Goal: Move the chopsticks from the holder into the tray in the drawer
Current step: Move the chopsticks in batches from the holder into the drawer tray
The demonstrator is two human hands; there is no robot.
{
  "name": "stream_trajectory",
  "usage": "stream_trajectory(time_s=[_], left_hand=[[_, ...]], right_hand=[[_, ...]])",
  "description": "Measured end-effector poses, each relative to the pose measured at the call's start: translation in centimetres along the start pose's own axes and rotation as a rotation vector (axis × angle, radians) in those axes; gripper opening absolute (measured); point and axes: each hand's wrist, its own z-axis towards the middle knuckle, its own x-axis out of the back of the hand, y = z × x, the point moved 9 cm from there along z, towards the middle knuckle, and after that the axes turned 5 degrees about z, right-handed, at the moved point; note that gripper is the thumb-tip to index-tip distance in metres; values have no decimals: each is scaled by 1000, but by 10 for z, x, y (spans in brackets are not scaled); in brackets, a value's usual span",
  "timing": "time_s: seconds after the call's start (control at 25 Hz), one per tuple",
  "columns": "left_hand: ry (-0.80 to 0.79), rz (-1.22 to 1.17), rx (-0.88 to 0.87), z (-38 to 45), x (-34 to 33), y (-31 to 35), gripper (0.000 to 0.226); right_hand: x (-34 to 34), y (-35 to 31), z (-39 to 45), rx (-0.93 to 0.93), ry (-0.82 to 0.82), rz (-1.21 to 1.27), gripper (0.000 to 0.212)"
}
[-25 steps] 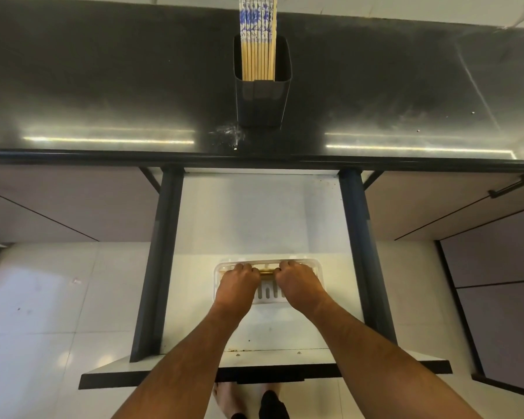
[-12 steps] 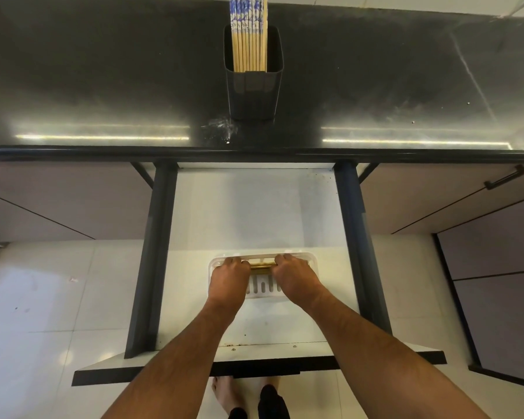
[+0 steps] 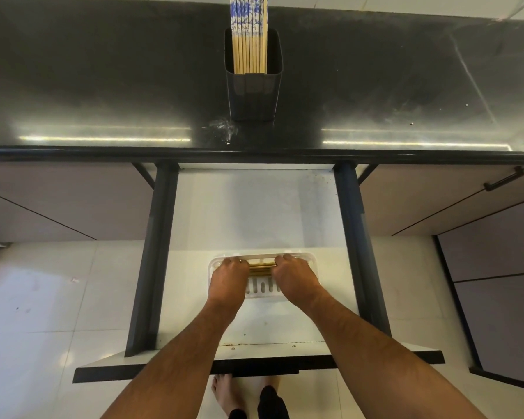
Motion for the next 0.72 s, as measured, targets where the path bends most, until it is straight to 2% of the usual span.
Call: stream_trajectory(time_s=[0.2,0.4,0.48,0.56,0.72], left_hand=[[41,32,-34,-9,6,3,27],[124,59,-86,-18,31,11,16],[186,83,-109,-22,50,14,12],[302,81,-129,-25,79,15,13],[481,71,-123,-32,140,14,39]], right_hand=[[7,0,-7,-1,54,61,22],[38,-6,-22,34,239,78,5],[54,-6,-26,43,336,80,6],[74,-5,-27,28,423,64,19],[123,0,-31,-87,496,-2,58]])
